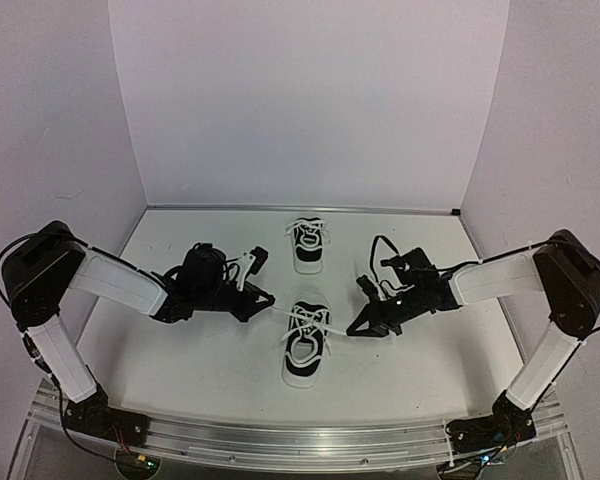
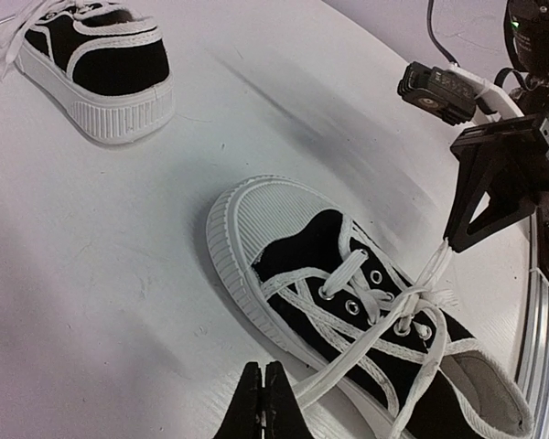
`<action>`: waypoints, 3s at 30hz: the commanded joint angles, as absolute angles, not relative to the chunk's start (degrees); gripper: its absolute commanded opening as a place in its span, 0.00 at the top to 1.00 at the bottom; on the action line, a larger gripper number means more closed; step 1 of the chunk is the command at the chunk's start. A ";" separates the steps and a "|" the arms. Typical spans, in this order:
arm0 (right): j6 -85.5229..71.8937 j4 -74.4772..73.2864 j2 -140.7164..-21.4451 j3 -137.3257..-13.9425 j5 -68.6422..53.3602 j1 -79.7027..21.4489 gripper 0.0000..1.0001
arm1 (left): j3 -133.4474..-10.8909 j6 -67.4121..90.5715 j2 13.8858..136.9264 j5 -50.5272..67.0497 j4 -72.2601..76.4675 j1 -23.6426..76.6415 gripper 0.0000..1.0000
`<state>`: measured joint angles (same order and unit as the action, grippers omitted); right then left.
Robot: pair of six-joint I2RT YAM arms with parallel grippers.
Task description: Tie the shoes
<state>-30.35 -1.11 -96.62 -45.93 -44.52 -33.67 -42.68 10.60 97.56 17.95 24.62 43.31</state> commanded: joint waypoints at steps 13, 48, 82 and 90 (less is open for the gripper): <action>-28.81 -3.92 -94.97 -44.39 -41.39 -31.62 1.00 | -42.14 9.42 92.87 13.17 22.96 41.93 1.00; -21.42 -12.61 -92.70 -52.67 -46.04 -31.15 0.54 | -39.89 5.71 80.16 17.00 12.12 41.84 0.35; -26.27 -0.55 -106.13 -60.49 -59.84 -39.20 0.76 | -39.42 2.67 88.19 32.34 14.95 42.82 0.41; -27.40 -0.53 -108.80 -63.16 -59.62 -39.59 0.91 | -38.40 3.24 87.77 31.66 16.32 42.80 0.42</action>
